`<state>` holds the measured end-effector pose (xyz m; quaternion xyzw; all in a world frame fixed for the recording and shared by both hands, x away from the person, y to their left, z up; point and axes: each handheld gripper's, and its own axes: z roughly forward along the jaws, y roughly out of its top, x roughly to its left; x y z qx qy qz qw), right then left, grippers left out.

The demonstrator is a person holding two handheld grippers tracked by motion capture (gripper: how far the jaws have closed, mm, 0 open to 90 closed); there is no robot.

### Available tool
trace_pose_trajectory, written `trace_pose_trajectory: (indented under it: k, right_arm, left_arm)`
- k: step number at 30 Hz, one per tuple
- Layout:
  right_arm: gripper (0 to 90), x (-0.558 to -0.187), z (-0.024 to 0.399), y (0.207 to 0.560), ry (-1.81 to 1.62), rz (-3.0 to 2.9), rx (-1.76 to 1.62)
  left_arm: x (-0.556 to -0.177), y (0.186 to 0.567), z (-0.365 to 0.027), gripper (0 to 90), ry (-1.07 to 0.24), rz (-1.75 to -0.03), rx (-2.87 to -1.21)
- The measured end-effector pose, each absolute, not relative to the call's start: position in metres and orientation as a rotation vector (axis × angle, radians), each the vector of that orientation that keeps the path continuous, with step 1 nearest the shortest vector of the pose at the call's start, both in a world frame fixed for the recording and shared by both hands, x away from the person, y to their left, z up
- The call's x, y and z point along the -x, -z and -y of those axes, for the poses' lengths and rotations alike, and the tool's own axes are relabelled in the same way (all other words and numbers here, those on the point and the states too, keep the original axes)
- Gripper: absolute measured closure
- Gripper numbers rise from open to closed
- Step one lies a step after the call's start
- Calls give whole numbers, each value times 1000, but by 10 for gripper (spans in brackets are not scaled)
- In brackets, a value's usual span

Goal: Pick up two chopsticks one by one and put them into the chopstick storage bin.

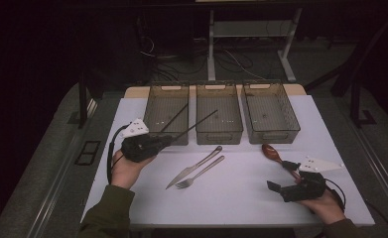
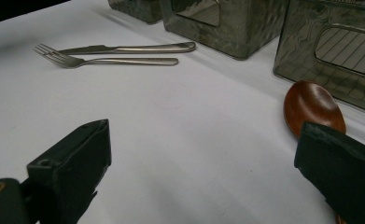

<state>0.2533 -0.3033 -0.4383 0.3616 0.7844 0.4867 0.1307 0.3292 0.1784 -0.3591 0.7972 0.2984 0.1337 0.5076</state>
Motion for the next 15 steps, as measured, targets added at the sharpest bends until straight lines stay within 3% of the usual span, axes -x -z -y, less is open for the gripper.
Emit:
trace_pose_trajectory:
  k: [15]
  right_arm:
    - [32,-252,303,436,-1411,-2264,-1057]
  left_arm:
    - [-369,349,-186,849,-373,-784,-1912]
